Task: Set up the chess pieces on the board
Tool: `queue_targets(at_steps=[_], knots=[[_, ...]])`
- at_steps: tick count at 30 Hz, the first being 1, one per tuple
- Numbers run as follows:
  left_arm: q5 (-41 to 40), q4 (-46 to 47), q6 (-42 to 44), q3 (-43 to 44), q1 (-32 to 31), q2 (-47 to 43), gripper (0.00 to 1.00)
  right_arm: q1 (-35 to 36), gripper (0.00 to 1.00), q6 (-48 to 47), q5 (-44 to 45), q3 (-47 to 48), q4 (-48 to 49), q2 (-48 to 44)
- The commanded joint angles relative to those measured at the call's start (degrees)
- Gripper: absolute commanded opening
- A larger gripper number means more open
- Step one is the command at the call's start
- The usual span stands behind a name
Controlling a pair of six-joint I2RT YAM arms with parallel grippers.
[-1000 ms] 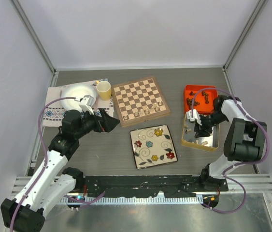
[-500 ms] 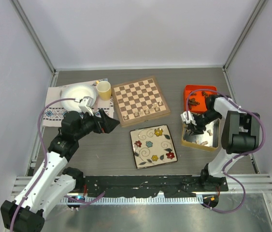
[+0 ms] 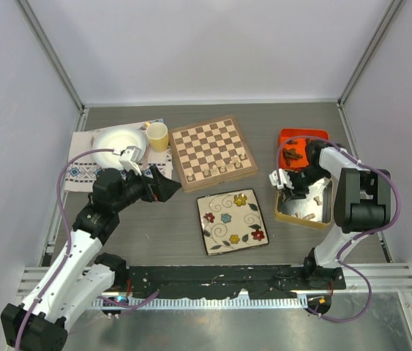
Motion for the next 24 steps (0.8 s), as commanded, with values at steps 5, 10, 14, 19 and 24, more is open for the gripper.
queue_targets(at_steps=[5, 10, 14, 19, 24], knots=[[0.3, 0.7, 0.9, 0.0, 0.3, -0.8, 1.00, 0.9, 0.41, 0.8, 3.0, -1.3, 0.9, 1.1], [0.7, 0.7, 0.9, -0.1, 0.3, -1.2, 1.00, 1.0, 0.32, 3.4, 3.4, -1.5, 1.1, 1.3], [1.9, 1.4, 0.6, -0.2, 0.3, -1.1, 1.00, 1.0, 0.22, 7.4, 4.0, -1.1, 1.1, 0.4], [2.3, 4.2, -0.4, -1.2, 0.3, -0.8, 1.00, 1.0, 0.11, 12.8, 5.2, -1.4, 1.0, -2.6], [2.8, 2.5, -0.1, 0.4, 0.3, 0.0, 0.99, 0.7, 0.07, 21.0, 4.6, -2.4, 1.1, -5.8]])
